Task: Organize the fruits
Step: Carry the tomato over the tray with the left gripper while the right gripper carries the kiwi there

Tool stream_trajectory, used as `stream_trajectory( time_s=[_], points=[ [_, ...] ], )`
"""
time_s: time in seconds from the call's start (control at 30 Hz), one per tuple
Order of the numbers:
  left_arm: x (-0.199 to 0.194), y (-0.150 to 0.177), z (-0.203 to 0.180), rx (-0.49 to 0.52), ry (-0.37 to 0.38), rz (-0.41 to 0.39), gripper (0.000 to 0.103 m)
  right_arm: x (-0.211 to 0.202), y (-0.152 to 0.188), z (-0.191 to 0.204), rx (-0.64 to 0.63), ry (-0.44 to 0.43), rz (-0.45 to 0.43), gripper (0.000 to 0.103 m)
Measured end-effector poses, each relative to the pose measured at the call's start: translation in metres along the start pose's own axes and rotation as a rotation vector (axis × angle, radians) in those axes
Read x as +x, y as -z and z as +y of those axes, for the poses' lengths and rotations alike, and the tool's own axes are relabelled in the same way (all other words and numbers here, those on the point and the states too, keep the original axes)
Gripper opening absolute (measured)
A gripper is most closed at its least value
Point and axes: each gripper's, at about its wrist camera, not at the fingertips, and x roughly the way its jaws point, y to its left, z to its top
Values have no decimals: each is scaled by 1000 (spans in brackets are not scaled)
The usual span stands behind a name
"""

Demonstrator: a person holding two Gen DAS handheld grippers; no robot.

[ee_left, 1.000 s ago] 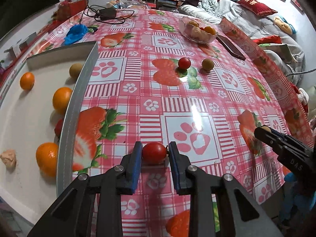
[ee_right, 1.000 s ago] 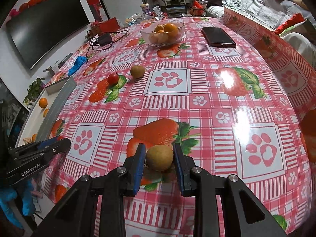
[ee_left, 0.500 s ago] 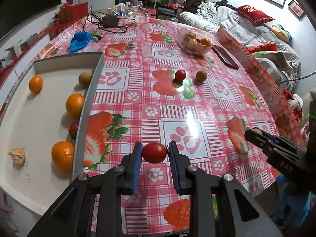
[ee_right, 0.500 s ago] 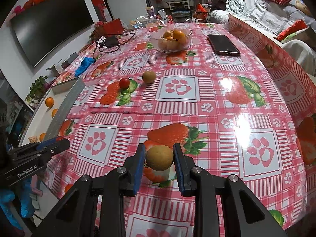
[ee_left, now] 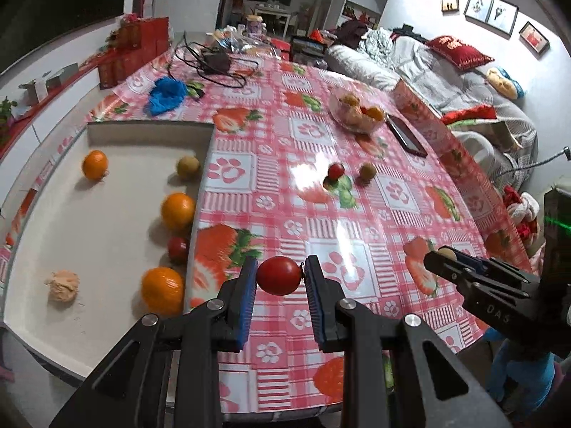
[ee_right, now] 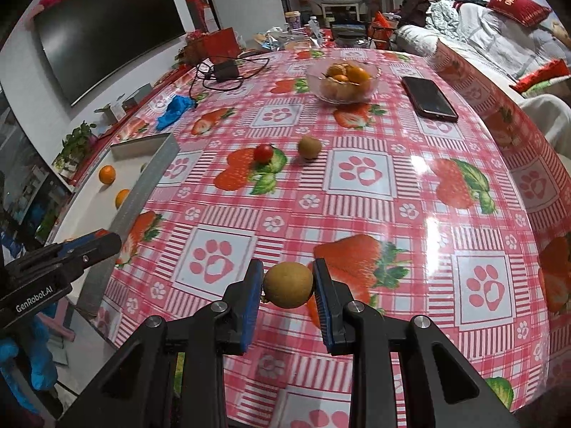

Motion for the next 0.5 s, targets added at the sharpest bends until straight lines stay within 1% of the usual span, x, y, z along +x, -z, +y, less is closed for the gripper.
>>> stream_trajectory(
  time_s=[0.27,0.4,0.5],
  points=[
    [-18,-9,43,-55,-49,-52,30,2,-17,37,-63,-25,2,30],
    [-26,-11,67,-86,-77,-72,30,9,-26,62,-94,-58,10,30],
    [-28,-12,82,-98,-115,-83,30,15,-33,86,-126,-91,18,30]
  ],
)
